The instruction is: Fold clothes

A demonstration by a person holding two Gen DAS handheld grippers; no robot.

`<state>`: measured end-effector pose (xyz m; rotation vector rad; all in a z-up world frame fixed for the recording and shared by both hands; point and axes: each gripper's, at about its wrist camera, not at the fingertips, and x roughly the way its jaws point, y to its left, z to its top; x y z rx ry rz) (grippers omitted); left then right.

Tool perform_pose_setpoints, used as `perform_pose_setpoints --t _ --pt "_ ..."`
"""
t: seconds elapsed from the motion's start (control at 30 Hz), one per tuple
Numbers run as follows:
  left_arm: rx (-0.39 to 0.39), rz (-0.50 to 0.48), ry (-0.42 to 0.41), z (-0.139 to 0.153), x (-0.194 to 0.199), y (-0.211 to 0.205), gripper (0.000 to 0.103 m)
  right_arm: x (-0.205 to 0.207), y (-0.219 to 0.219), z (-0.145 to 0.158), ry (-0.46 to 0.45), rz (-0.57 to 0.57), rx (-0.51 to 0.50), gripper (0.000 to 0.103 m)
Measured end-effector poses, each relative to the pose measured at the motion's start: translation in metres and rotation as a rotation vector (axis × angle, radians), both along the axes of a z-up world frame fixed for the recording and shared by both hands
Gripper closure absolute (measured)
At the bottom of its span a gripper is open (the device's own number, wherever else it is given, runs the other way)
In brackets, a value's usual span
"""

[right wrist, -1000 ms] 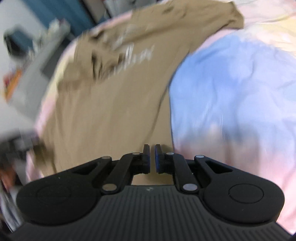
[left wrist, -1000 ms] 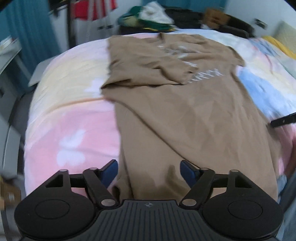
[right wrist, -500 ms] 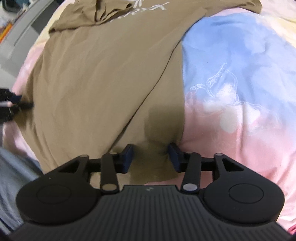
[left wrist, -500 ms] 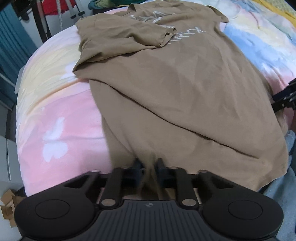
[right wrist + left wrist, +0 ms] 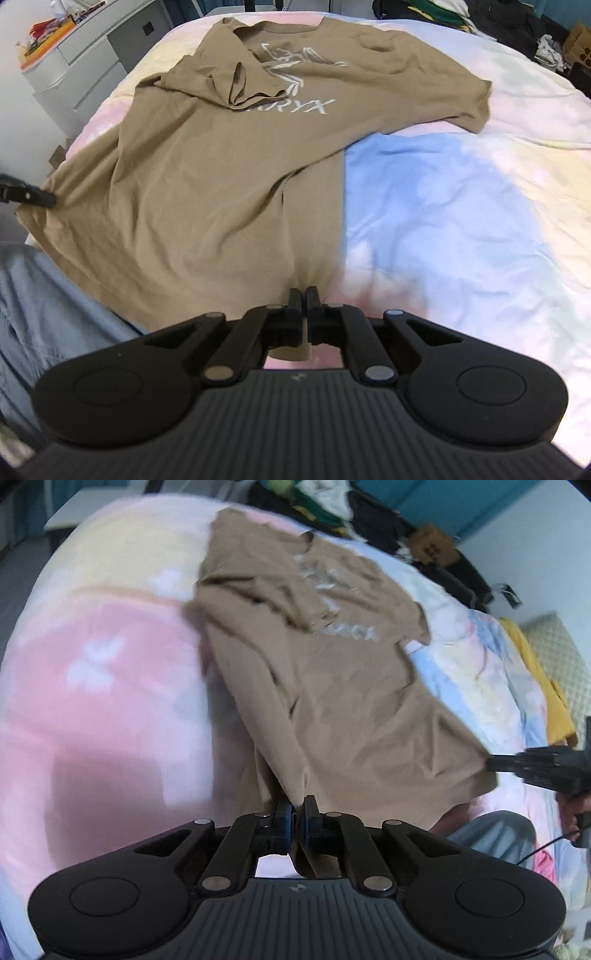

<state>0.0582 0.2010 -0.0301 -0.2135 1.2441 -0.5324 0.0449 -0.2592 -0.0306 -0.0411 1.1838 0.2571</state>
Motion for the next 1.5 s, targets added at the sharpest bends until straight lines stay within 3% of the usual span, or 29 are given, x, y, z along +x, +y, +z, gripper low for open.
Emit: perform_pose_setpoints --t 0.17,0.3,0.37,0.43,0.47,0.57,0.6,0.7,0.83,0.97,1.07,1.2,1.27,1.5 --pt "0.122 0.009 0.034 -0.039 -0.014 -0.006 0.096 -0.013 -0.012 -0.031 0.096 0.000 -0.018 0.098" --pt "0.138 -0.018 -0.008 -0.034 -0.014 -0.009 0.090 -0.008 -0.017 -0.047 0.111 -0.071 0.011 0.095" --pt "0.155 -0.052 -0.068 -0.025 -0.014 -0.011 0.061 -0.007 -0.022 -0.044 0.105 -0.106 0.041 0.094" --pt "0.198 -0.083 -0.135 -0.015 -0.016 -0.016 0.045 -0.005 -0.027 -0.034 0.077 -0.133 0.067 0.093" --pt "0.220 -0.099 -0.169 -0.010 -0.017 -0.019 0.042 -0.003 -0.028 -0.027 0.053 -0.143 0.079 0.090" --pt "0.254 -0.117 -0.301 0.003 -0.018 -0.028 0.035 0.000 -0.026 -0.001 -0.056 -0.151 0.119 0.060" --pt "0.257 -0.116 -0.346 0.008 -0.018 -0.030 0.034 0.005 -0.021 0.006 -0.105 -0.153 0.129 0.054" --pt "0.256 -0.106 -0.461 0.010 -0.004 -0.050 0.032 0.022 -0.001 0.017 -0.242 -0.169 0.172 0.055" --pt "0.317 -0.104 -0.595 -0.006 0.029 -0.097 0.032 0.061 0.024 -0.006 -0.326 -0.257 0.321 0.056" --pt "0.415 -0.168 -0.700 -0.023 0.062 -0.143 0.033 0.086 0.031 -0.062 -0.356 -0.403 0.440 0.056" --pt "0.475 -0.274 -0.761 -0.035 0.094 -0.168 0.033 0.098 0.023 -0.088 -0.285 -0.436 0.399 0.054" --pt "0.557 -0.427 -0.799 -0.050 0.150 -0.185 0.033 0.104 0.003 -0.094 -0.314 -0.445 0.367 0.055" --pt "0.569 -0.497 -0.784 -0.056 0.179 -0.190 0.034 0.108 -0.008 -0.096 -0.340 -0.481 0.420 0.054" --pt "0.524 -0.700 -0.623 -0.072 0.237 -0.211 0.033 0.133 -0.022 -0.118 -0.293 -0.488 0.499 0.054"
